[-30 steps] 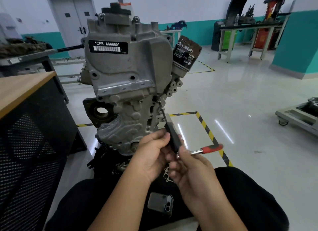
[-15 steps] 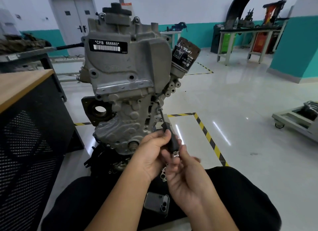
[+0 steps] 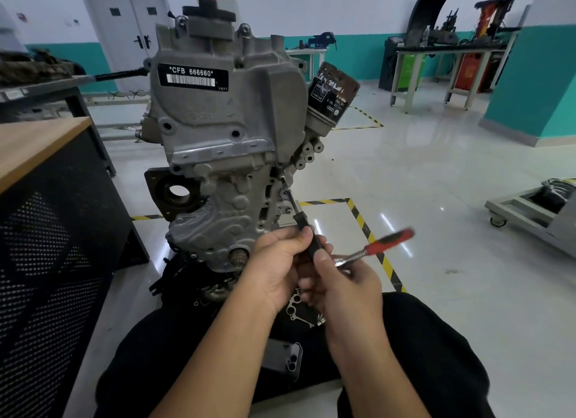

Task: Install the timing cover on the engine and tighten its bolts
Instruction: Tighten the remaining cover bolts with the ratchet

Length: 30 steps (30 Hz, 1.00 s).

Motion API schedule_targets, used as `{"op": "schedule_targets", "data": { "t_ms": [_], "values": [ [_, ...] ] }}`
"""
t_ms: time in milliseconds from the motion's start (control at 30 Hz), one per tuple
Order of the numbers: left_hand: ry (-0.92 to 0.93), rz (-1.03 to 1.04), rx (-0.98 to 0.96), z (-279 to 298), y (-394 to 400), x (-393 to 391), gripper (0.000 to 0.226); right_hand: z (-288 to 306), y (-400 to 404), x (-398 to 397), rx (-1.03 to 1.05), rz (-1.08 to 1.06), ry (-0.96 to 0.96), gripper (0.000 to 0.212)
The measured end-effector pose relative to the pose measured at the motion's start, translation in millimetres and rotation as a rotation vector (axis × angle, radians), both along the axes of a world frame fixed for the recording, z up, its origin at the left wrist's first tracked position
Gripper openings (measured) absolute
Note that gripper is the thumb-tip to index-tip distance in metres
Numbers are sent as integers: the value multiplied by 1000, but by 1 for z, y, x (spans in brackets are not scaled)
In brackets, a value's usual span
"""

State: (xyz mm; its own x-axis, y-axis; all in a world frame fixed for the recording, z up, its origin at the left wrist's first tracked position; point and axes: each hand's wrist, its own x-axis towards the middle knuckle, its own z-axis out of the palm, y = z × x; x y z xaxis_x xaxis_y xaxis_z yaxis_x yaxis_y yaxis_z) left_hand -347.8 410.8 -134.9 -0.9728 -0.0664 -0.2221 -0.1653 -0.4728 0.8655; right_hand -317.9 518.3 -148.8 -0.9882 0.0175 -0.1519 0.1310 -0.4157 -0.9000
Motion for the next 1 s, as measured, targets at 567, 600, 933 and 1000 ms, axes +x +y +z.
{"op": "schedule_targets", "data": {
  "t_ms": [567,600,933,1000],
  "values": [
    [43,-26,80,-5,0,-6,39,6,-6,5,-201,21,-48,17],
    [52,-35,139,-6,-3,-6,29,10,-6,5,-449,118,-171,23],
    [45,-51,152,-4,4,-6,22,4,-2,-1,-71,-12,-34,9],
    [69,-73,251,-1,3,-5,25,14,1,-2,-644,130,-284,22]
  ]
}}
